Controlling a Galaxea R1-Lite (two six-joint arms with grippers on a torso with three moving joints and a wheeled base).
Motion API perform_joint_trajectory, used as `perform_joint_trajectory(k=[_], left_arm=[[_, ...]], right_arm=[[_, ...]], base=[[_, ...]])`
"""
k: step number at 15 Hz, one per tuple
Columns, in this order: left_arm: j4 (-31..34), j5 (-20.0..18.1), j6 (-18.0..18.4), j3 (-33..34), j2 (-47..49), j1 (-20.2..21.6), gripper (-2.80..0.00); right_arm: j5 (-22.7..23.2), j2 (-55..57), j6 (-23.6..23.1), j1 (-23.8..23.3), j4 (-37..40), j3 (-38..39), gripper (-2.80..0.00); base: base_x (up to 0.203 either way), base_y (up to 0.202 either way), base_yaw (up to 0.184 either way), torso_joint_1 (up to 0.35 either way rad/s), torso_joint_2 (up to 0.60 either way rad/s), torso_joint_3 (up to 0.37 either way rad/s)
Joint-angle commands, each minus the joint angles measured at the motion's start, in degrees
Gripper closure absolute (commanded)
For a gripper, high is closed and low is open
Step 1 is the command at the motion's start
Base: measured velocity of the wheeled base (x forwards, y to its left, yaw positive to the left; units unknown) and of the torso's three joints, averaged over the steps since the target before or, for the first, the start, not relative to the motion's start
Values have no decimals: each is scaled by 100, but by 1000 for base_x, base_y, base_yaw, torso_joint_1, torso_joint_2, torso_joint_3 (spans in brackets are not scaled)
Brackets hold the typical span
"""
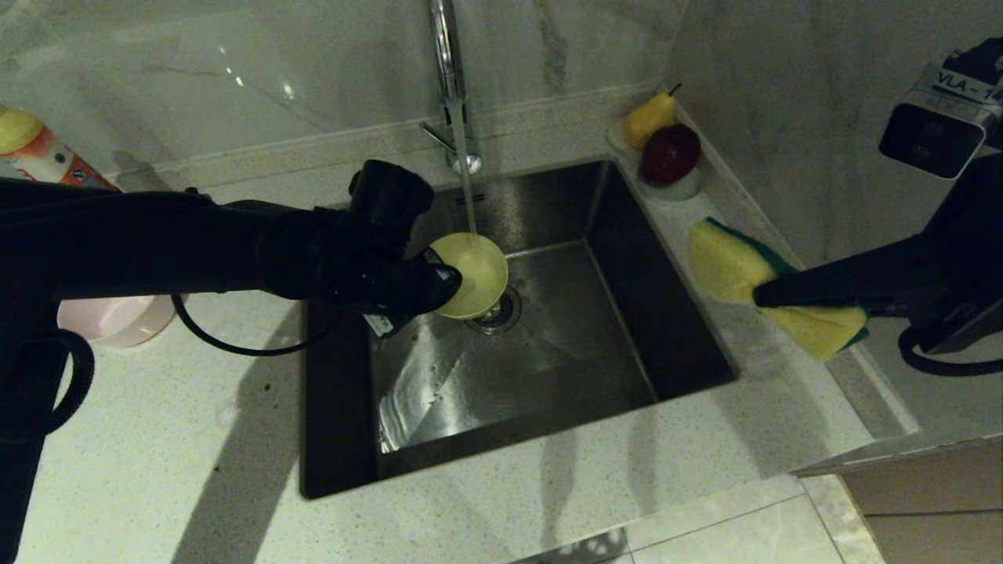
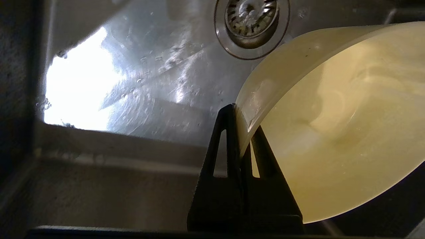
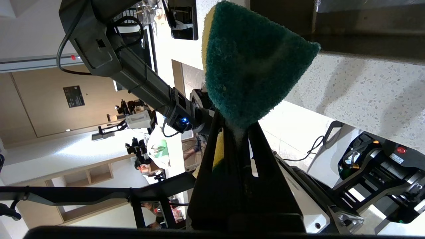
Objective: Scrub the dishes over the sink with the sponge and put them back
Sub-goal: Rinse the bowl
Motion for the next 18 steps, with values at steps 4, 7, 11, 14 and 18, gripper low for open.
perform_joint_trajectory(k=[4, 7, 11, 14, 18], left_arm=[[187, 7, -28, 147, -115, 8, 0], [201, -2, -19, 156, -159, 26, 0], [147, 67, 74, 247, -480, 26, 0], [-348, 118, 691, 627, -1025, 17, 0], [-2202, 1043, 1996, 1630, -1378, 25, 0]], right_arm=[[23, -1, 16, 5, 9, 43, 0], [23, -1, 16, 5, 7, 37, 0], [31, 34, 7, 5, 7, 86, 0], [33, 28, 7, 12, 5, 164, 0], [31, -16, 7, 5, -2, 203, 0]], base=[[0, 0, 0, 0, 0, 0], [0, 0, 0, 0, 0, 0], [0, 0, 0, 0, 0, 0], [0, 0, 0, 0, 0, 0], [0, 0, 0, 0, 0, 0]])
